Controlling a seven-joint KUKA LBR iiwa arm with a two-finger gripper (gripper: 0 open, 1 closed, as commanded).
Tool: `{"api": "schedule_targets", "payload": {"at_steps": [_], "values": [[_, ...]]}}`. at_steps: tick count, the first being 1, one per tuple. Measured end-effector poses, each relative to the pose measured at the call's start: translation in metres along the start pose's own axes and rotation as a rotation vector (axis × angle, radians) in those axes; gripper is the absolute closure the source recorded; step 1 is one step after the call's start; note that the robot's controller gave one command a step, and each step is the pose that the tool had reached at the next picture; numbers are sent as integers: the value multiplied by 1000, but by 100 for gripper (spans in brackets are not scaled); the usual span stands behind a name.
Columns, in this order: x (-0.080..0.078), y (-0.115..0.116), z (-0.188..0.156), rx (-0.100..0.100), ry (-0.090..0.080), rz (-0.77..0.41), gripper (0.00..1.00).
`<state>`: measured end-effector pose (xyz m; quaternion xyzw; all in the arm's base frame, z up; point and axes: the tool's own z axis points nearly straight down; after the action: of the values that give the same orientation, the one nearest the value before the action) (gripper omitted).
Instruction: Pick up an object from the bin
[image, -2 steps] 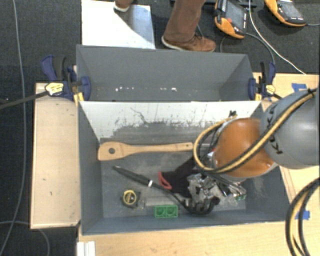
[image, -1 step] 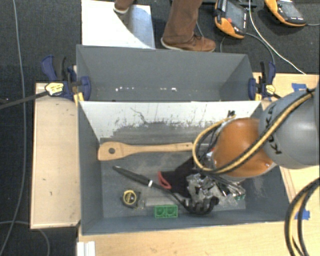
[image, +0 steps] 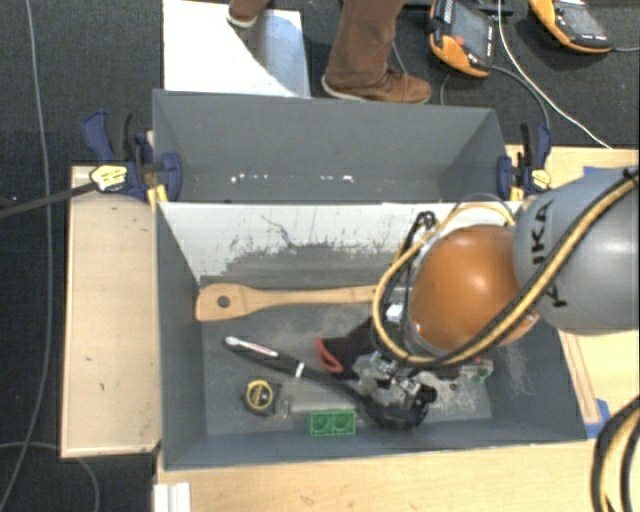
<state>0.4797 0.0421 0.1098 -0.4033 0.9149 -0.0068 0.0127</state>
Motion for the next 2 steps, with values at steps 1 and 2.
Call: {"api": "schedule_targets", "payload": {"at_steps": [1,2], "values": [[0,0,0,0,0,1,100],[58,-102,-22,4,-4,8,0]]}}
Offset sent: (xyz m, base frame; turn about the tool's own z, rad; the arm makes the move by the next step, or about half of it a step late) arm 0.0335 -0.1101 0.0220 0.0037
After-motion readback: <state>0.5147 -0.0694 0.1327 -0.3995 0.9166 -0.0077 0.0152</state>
